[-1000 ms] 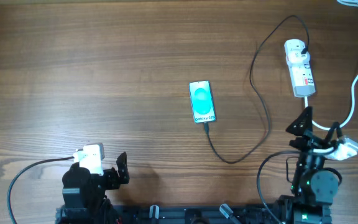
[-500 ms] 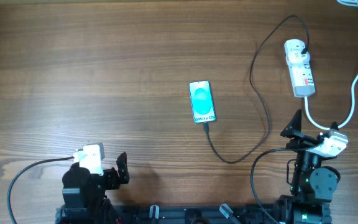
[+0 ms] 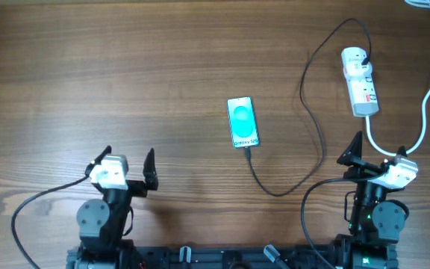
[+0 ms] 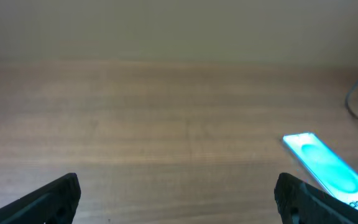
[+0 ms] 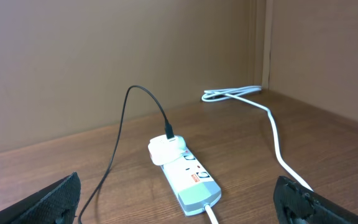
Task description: Plug charger to phone and switch on socket
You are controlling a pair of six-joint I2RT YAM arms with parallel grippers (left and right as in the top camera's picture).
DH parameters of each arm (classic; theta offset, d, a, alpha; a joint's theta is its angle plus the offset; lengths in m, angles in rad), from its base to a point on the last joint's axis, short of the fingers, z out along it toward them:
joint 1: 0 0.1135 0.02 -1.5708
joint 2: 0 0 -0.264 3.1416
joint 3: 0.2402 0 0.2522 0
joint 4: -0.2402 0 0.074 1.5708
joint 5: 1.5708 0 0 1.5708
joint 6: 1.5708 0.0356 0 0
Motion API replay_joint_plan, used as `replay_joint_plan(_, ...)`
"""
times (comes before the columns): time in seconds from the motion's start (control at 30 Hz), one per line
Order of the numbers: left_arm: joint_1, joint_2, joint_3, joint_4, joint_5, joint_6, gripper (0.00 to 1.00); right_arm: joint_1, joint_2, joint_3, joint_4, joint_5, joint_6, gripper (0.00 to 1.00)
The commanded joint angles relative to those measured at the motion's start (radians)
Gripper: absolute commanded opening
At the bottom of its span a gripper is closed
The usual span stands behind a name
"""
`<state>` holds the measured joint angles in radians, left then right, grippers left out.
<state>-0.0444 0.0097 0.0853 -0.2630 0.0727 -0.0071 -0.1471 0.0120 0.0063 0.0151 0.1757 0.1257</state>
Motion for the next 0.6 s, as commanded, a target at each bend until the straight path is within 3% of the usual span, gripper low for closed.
replay_joint_plan(0.0, -0.003, -0.006, -0.026, 0.075, -0.103, 0.03, 1.0, -0.004, -0.007, -0.001, 0.005, -0.016, -0.014, 1.0)
replay_joint_plan(0.07, -0.005, -0.006, -0.079, 0.212, -0.099, 0.026, 1.0, -0.004, -0.007, -0.001, 0.006, -0.016, -0.014, 1.0)
replay_joint_plan(0.57, -0.009, -0.006, -0.079, 0.188, -0.063, 0.019, 1.0, -0.004, -0.007, -0.001, 0.006, -0.016, -0.014, 1.0)
